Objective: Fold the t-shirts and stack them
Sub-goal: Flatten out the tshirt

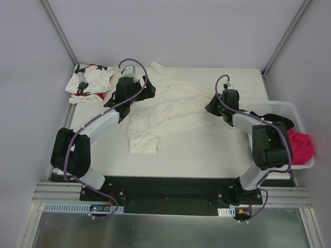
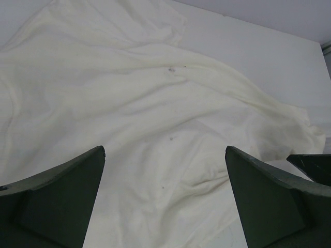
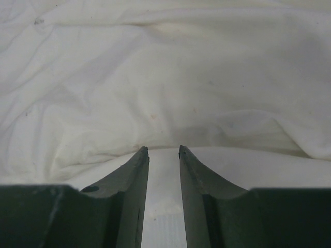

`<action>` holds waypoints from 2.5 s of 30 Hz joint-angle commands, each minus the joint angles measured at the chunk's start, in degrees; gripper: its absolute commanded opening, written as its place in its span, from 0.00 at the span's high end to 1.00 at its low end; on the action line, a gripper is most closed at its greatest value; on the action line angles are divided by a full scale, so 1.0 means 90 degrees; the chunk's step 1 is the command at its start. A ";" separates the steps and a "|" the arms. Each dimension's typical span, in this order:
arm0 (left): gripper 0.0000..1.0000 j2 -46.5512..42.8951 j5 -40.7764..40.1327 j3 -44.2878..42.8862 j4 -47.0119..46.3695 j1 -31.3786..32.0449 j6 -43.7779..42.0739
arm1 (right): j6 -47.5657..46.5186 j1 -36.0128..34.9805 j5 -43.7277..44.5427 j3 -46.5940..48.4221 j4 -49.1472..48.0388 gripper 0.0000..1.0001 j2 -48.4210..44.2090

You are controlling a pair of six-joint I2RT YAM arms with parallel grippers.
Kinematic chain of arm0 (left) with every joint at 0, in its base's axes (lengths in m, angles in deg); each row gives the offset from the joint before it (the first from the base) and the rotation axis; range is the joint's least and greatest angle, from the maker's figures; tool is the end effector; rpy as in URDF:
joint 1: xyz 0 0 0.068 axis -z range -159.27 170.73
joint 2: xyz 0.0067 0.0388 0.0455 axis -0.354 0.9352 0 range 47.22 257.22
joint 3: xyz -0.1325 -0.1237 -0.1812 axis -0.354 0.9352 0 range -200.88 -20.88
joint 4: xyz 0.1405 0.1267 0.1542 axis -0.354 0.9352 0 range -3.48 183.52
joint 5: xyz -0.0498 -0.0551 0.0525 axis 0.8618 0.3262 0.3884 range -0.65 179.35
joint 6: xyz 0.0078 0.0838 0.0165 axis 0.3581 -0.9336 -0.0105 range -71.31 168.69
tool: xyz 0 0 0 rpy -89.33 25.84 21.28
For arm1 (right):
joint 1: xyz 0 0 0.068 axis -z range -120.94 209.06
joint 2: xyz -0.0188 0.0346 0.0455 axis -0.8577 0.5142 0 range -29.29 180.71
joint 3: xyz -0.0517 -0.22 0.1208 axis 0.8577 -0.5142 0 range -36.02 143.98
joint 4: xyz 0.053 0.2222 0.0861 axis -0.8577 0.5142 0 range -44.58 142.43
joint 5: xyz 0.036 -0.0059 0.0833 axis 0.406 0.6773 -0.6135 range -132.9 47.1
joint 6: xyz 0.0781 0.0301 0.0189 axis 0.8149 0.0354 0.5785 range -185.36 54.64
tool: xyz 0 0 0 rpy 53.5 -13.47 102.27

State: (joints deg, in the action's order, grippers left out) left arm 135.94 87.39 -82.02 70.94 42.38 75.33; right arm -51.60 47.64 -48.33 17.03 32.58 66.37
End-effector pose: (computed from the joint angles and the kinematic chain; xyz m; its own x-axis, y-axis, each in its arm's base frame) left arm 0.3628 -0.1412 0.2776 -0.3241 -0.3534 -0.8775 0.2151 0.8758 -0.4321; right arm 0.3723 0.0825 0.1758 -0.5386 0.1329 -0.8320 -0.1537 0.9554 0.2522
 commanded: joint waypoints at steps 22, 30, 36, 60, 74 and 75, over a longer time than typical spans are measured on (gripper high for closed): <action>0.01 -0.1655 -0.0222 -0.0716 0.0129 -0.0267 -0.0947 | 0.1322 -0.0040 -0.1174 -0.0407 -0.0672 0.68 0.0718; 0.01 -0.1890 -0.0320 -0.0794 0.0129 -0.0267 -0.1045 | 0.1742 -0.0127 -0.1252 -0.1021 -0.0917 0.70 0.0417; 0.01 -0.1909 -0.0398 -0.0872 0.0148 -0.0277 -0.1172 | 0.1928 -0.0342 -0.1096 -0.2027 -0.0654 0.70 -0.0676; 0.01 -0.1159 0.0451 -0.0462 -0.0262 -0.0296 -0.0821 | 0.0406 -0.0373 0.0419 -0.0399 0.1691 0.65 -0.2031; 0.01 -0.1782 0.0247 0.0173 -0.0321 -0.0296 -0.0850 | 0.0531 0.0429 -0.0607 0.2698 0.1700 0.69 0.1753; 0.01 -0.1792 0.0247 0.0173 -0.0320 -0.0296 -0.0850 | 0.0561 0.0487 -0.0627 0.2805 0.1749 0.69 0.1861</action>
State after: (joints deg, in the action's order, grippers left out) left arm 123.55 90.34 -80.62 70.94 40.48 67.74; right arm -47.41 50.87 -51.44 36.66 47.36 81.19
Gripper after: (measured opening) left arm 0.992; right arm 0.313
